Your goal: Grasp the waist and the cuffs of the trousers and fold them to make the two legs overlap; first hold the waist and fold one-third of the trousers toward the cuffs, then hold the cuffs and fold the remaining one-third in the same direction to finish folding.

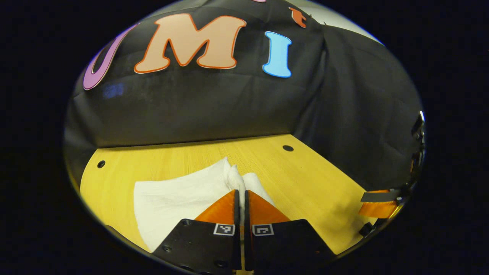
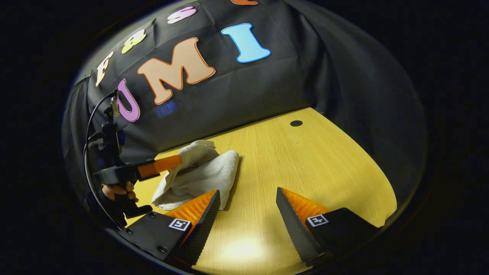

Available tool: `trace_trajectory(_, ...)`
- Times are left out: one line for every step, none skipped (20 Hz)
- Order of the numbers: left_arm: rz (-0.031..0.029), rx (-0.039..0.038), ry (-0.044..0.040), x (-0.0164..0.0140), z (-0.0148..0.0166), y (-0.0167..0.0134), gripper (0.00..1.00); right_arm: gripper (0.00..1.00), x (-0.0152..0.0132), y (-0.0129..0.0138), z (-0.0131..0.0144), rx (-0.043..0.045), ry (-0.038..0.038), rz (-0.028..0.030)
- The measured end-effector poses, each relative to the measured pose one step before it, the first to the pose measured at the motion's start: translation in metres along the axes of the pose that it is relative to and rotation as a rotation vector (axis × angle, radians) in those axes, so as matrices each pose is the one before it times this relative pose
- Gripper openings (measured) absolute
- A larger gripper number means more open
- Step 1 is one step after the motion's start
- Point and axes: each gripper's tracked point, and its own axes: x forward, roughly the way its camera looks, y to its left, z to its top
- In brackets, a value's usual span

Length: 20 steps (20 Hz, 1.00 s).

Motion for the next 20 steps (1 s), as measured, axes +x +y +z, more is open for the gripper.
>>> trace_trajectory(-0.00597, 0.00803, -0.00274, -0.00176, -0.00555, -0.00420, 0.10, 0.95, 0.00184, 0.00206, 0.00123, -0.00905, 0.00192, 0.01208)
trace_trajectory(-0.00992, 0.00745, -0.01518, -0.00413, 0.00482, -0.00691, 0.17, 0.95, 0.00147, 0.00309, 0.00240, -0.01216, 0.00020, 0.01416)
trace_trajectory(0.01469, 0.01900, -0.02821, -0.00734, 0.00610, -0.00088, 0.44, 0.95, 0.00078, 0.00473, 0.00267, -0.01695, -0.00184, 0.01181)
trace_trajectory(0.02802, 0.02310, -0.02525, -0.00294, 0.00640, 0.00618, 0.71, 0.95, 0.00195, 0.00518, 0.00199, -0.02208, -0.00582, 0.01063)
trace_trajectory(0.04483, 0.02736, -0.04153, -0.01491, 0.00912, 0.00963, 0.99, 0.96, 0.00106, 0.00600, 0.00793, -0.03176, -0.01434, 0.00942)
trace_trajectory(0.04507, 0.01132, -0.03483, -0.01663, 0.01329, 0.01286, 0.94, 0.96, -0.00124, 0.00991, 0.01010, -0.02996, -0.02618, 0.00572)
trace_trajectory(0.03039, -0.00369, -0.02496, -0.01326, 0.01018, 0.01151, 0.94, 0.96, 0.00011, 0.00786, 0.01179, -0.01916, -0.03131, 0.00421)
trace_trajectory(0.03547, -0.00914, -0.02168, -0.01188, 0.01052, 0.01495, 0.94, 0.96, 0.00052, 0.00897, 0.01222, -0.01876, -0.03397, 0.00317)
trace_trajectory(0.04010, -0.00729, -0.02084, -0.01061, 0.00944, 0.01605, 0.95, 0.96, 0.00186, 0.00663, 0.01148, -0.02705, -0.03909, -0.00977)
trace_trajectory(0.04405, -0.00360, -0.01705, -0.00988, 0.00615, 0.01857, 0.95, 0.96, 0.00057, 0.00430, 0.01341, -0.03016, -0.04588, -0.01700)
trace_trajectory(0.05008, 0.00144, -0.01633, -0.01049, 0.00721, 0.02114, 0.95, 0.96, -0.00017, 0.00701, 0.01493, -0.02577, -0.04260, -0.00748)
trace_trajectory(0.04581, -0.00112, -0.01835, -0.00682, 0.00734, 0.02033, 0.95, 0.96, -0.00064, 0.00928, 0.01498, -0.02286, -0.04375, 0.00184)
trace_trajectory(0.04315, -0.00098, -0.02209, -0.00590, 0.00837, 0.02212, 0.95, 0.96, 0.00141, 0.00897, 0.01639, -0.02639, -0.04117, 0.00094)
trace_trajectory(0.04596, -0.00036, -0.02427, -0.00697, 0.00417, 0.01707, 0.96, 0.96, -0.00021, 0.00693, 0.01499, -0.02486, -0.03730, -0.00868)
trace_trajectory(0.03151, -0.00051, -0.01783, -0.00665, 0.00455, 0.01701, 0.95, 0.96, 0.00027, 0.00634, 0.01679, -0.01709, -0.03752, -0.00782)
trace_trajectory(0.02742, -0.00126, -0.01504, -0.00564, 0.00527, 0.01593, 0.95, 0.96, 0.00099, 0.00534, 0.01353, -0.01324, -0.03820, -0.00585)
trace_trajectory(0.02789, -0.00223, -0.01099, -0.00438, 0.00713, 0.01685, 0.96, 0.96, -0.00052, 0.00633, 0.01012, -0.00973, -0.03579, -0.01023)
trace_trajectory(0.02739, -0.00403, -0.01062, -0.00120, 0.00432, 0.01521, 0.95, 0.96, -0.00062, 0.00640, 0.01037, -0.00768, -0.02682, -0.00879)
trace_trajectory(0.02290, -0.00745, -0.00837, -0.00209, 0.00450, 0.01522, 0.95, 0.96, -0.00030, 0.00800, 0.00873, -0.00063, -0.02306, -0.00455)
trace_trajectory(0.01492, -0.00601, -0.00985, -0.00366, 0.00295, 0.01037, 0.96, 0.96, 0.00048, 0.00770, 0.00577, 0.00384, -0.01292, 0.00062)
